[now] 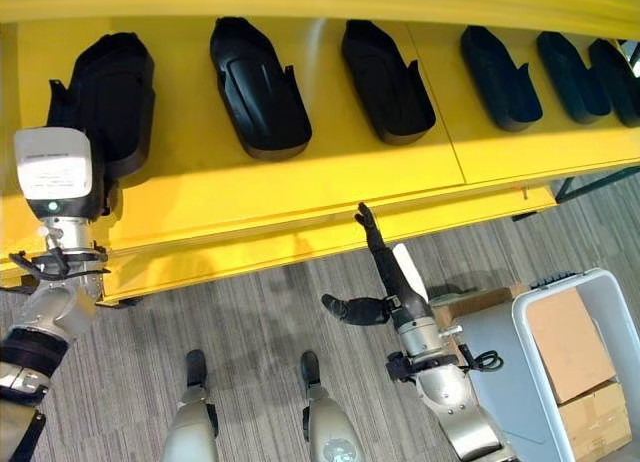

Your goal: Move parts from the plastic box to the shelf.

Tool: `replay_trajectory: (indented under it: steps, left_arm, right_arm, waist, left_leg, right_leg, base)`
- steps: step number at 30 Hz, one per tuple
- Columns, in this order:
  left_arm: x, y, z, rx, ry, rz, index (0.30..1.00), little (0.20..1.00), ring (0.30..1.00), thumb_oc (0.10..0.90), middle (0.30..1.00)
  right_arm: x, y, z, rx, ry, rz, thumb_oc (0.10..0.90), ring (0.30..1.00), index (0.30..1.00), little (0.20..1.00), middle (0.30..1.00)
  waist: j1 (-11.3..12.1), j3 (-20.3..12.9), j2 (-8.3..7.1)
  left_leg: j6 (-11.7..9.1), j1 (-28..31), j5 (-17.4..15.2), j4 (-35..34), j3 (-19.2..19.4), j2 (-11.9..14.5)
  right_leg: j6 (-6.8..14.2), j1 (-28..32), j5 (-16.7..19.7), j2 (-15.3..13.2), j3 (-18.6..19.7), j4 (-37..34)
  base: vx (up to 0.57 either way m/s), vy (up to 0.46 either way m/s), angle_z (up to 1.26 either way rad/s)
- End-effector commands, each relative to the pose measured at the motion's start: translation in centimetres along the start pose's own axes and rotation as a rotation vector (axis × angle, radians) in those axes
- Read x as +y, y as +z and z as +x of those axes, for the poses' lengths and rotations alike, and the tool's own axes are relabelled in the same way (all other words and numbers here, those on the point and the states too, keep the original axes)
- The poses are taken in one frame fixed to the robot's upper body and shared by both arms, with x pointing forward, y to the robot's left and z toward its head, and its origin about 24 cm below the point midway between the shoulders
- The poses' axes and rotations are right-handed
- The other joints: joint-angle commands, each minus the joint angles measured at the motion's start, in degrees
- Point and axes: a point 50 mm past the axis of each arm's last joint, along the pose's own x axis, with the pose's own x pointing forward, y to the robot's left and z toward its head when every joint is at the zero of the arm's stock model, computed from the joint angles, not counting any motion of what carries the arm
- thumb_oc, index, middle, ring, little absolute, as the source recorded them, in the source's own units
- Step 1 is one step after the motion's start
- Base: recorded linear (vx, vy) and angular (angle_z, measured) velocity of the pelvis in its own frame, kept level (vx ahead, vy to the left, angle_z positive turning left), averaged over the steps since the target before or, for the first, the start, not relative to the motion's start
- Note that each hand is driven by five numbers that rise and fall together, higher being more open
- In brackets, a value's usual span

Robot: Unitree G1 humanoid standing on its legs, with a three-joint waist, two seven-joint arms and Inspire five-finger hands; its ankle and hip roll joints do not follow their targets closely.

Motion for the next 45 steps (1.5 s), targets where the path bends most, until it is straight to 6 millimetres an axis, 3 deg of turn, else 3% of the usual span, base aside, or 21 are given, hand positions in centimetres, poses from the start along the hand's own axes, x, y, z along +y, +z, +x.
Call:
replay_trajectory:
  steps: [1,11,26,45]
  left_arm:
    - [-0.6,0.5,0.5,-0.073,-0.056,0.028,0.300,0.300,0.300,0.400,0.300]
    - [-1.5,0.5,-0.1,-0.028,-0.096,0.009,0.300,0.300,0.300,0.400,0.300]
    - [-2.1,-3.3,-1.6,0.207,-0.125,-0.001,0.300,0.300,0.300,0.400,0.300]
    - [-2.8,-5.1,-3.3,0.371,-0.152,-0.041,0.300,0.300,0.300,0.400,0.300]
  right_arm:
    - [-2.1,4.2,1.0,-0.256,-0.062,-0.003,0.900,1.000,1.000,1.000,1.000]
    - [-2.1,4.1,0.9,-0.253,-0.057,-0.013,0.900,1.000,1.000,1.000,1.000]
    - [-2.1,4.0,0.6,-0.237,-0.050,-0.021,0.900,1.000,1.000,1.000,1.000]
    - [-2.2,4.2,0.5,-0.234,-0.028,-0.036,0.900,1.000,1.000,1.000,1.000]
  waist:
    - [-1.77,-3.73,1.13]
    - [-1.91,-3.63,1.02]
    - [-1.24,-4.34,0.20]
    - [-0.48,-4.18,-0.28]
  left_leg:
    - [1.68,0.89,-5.27,5.61,1.31,2.22]
    - [1.44,0.51,-5.39,6.03,1.26,2.23]
    - [1.31,-0.13,-5.11,5.88,0.89,2.52]
    - [1.17,-0.65,-5.15,6.18,0.65,2.67]
  right_leg:
    - [-0.79,-6.29,-4.40,-0.16,1.43,9.41]
    - [-0.78,-6.28,-4.28,-0.20,1.30,9.41]
    - [-0.85,-6.14,-4.21,-0.10,0.83,9.00]
    - [-0.90,-6.11,-4.24,-0.01,0.62,9.17]
  base:
    - [0.00,0.000,0.00]
    - [0.00,0.000,0.00]
    - [0.00,0.000,0.00]
    - [0.00,0.000,0.00]
